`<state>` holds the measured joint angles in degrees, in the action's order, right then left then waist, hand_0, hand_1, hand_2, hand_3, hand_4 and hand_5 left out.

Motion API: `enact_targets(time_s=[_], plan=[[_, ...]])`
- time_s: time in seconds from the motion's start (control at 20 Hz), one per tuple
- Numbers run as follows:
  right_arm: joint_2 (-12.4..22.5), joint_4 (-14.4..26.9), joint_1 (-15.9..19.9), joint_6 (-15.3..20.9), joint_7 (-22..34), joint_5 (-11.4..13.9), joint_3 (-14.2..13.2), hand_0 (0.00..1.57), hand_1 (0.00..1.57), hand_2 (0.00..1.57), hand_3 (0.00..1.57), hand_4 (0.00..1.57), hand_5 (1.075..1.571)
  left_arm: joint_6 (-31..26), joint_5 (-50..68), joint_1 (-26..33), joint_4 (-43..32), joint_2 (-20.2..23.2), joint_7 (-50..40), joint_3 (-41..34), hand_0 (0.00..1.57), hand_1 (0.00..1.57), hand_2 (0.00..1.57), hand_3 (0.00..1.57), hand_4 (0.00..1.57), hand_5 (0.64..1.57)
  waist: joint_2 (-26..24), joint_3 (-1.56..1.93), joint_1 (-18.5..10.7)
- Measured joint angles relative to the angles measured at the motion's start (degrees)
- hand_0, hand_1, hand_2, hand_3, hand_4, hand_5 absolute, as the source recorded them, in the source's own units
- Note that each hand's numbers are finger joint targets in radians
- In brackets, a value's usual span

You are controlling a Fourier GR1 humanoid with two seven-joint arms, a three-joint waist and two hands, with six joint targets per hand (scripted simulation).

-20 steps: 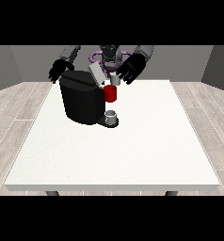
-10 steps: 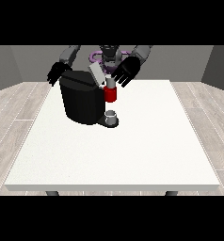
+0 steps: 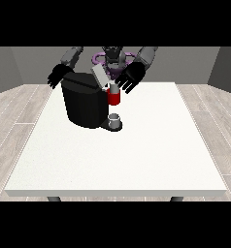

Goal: Insert the coffee pod into the coffee machine and close the lid

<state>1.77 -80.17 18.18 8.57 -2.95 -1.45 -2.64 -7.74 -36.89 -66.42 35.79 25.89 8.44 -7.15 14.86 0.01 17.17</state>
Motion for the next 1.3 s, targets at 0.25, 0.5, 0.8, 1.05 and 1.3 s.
enact_targets(time_s=[0.25, 0.5, 0.8, 1.05, 1.3], plan=[[-0.1, -0.3, -0.5, 0.1, 0.2, -0.2, 0.1, 0.0, 0.0, 0.0, 0.0, 0.48, 1.571, 0.4, -0.4, 0.3, -0.4, -0.9, -0.3, 0.2, 1.18, 1.18, 1.25, 1.19, 0.49, 1.571, -0.4, 0.02, -0.2], [0.2, -0.2, 0.2, 0.2, 0.1, -0.4, -0.4, 0.0, 0.0, 0.0, 0.0, 0.46, 1.571, -0.5, -0.7, -0.6, -1.0, -0.6, -0.8, 0.0, 1.25, 1.25, 1.28, 1.18, 0.48, 1.571, 0.2, 0.01, -0.3], [0.9, 0.1, 0.2, -0.1, 0.3, -0.6, -0.8, 0.0, 0.0, 0.0, 0.0, 0.44, 1.571, -1.0, -0.8, -0.7, -1.6, -1.1, -1.4, -0.1, 1.21, 1.21, 1.24, 1.12, 0.46, 1.571, 0.1, 0.03, -0.4], [0.7, 0.5, 0.0, 0.3, -0.5, -0.4, -1.0, 0.0, 0.0, 0.0, 0.0, 0.42, 1.571, -1.5, -1.1, -1.1, -1.4, -0.9, -1.1, 0.0, 1.13, 1.13, 1.17, 1.0, 0.46, 1.571, 0.6, 0.07, -0.6], [0.7, 0.4, -0.5, 0.9, 0.1, 0.1, -0.8, 0.0, 0.0, 0.0, 0.0, 0.34, 1.571, -0.7, -2.3, -0.9, -1.3, -0.9, -1.0, 0.5, 1.07, 1.07, 1.12, 0.95, 0.38, 1.571, 0.2, 0.04, -0.7]])
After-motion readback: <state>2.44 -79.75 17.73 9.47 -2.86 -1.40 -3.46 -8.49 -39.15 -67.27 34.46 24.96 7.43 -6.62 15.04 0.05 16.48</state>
